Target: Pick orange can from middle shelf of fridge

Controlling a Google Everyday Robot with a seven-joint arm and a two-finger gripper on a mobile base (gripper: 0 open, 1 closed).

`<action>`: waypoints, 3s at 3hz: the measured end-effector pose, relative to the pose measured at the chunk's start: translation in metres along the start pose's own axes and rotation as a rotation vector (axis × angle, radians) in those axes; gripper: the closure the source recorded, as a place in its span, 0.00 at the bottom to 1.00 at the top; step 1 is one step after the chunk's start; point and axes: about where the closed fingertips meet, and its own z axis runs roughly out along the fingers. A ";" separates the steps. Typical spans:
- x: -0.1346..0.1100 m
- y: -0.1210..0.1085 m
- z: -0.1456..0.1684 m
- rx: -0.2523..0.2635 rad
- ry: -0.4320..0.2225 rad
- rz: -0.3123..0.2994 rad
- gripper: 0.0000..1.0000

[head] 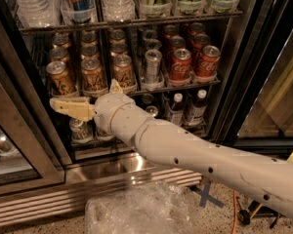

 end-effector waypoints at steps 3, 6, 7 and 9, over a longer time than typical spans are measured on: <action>-0.005 -0.004 -0.001 0.057 -0.060 0.029 0.00; 0.018 -0.023 0.003 0.112 -0.049 0.058 0.00; 0.017 -0.023 0.003 0.111 -0.049 0.057 0.00; 0.018 -0.016 0.007 0.051 0.025 0.024 0.00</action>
Offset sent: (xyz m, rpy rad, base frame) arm -0.0013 -0.0037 0.0016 0.0407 -0.0282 -0.0647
